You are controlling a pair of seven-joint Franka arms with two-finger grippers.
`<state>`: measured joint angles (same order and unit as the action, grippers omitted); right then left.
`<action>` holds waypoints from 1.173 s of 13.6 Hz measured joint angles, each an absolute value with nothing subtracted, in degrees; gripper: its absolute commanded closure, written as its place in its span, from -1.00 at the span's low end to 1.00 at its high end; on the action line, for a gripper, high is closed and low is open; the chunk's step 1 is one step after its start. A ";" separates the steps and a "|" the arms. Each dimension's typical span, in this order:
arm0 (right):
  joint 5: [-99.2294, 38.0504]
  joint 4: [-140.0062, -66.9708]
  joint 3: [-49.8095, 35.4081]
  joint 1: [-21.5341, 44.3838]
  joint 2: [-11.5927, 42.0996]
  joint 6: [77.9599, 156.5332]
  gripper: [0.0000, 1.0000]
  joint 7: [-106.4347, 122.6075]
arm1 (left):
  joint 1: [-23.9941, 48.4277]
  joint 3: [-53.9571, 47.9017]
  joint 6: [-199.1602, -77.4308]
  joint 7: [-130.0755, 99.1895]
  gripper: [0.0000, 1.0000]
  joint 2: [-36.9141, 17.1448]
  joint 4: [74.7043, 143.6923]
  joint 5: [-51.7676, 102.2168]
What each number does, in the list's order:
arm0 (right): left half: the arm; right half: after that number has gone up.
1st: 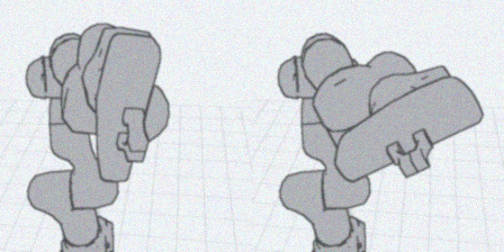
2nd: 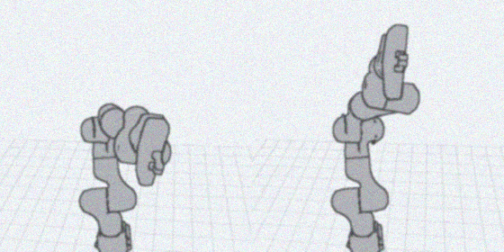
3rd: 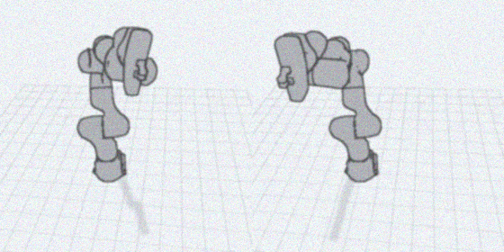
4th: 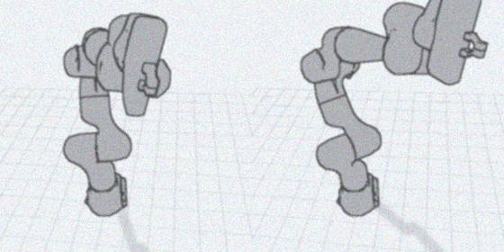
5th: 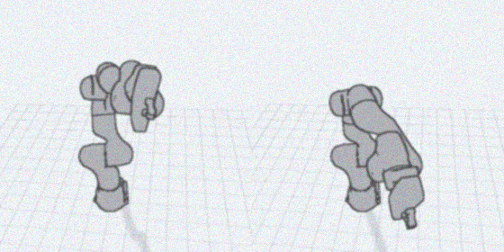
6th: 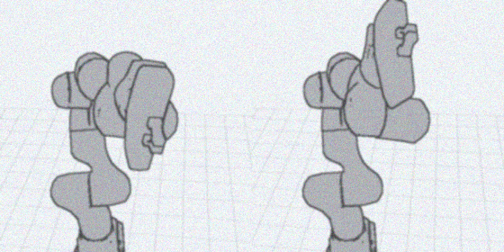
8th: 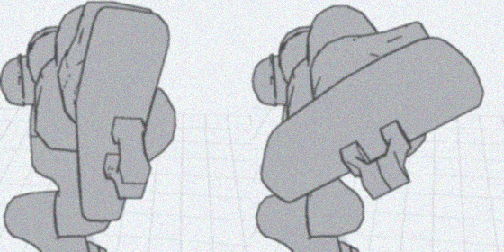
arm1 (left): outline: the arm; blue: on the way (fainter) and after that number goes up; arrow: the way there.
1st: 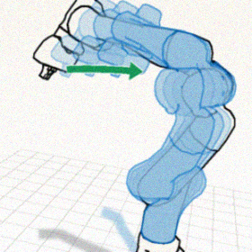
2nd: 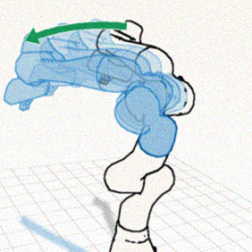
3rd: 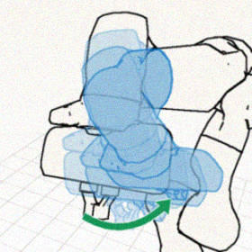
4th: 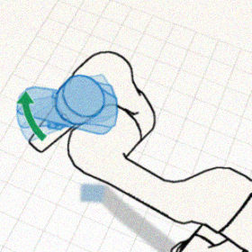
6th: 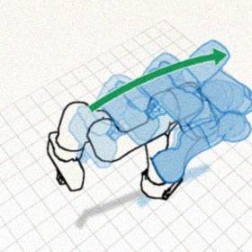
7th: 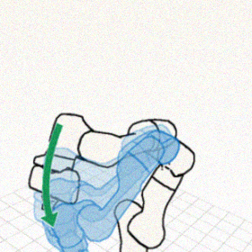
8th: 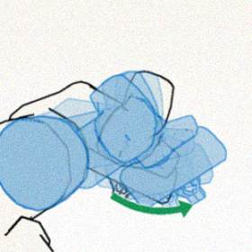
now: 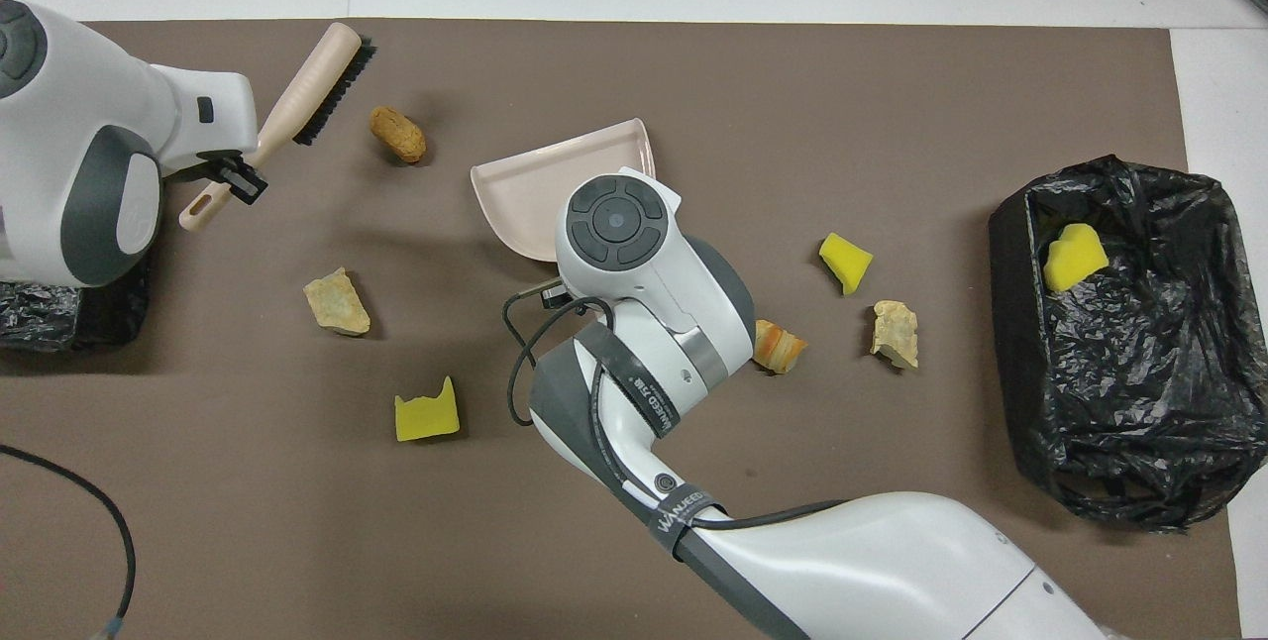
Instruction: Sweep and dump trash in bin
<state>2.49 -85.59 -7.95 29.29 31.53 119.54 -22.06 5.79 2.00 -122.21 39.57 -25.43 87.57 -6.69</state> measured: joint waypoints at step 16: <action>3.59 -88.06 -7.75 22.06 21.95 104.70 1.00 34.49 | 6.76 0.57 -125.87 67.37 1.00 -35.34 81.71 -12.62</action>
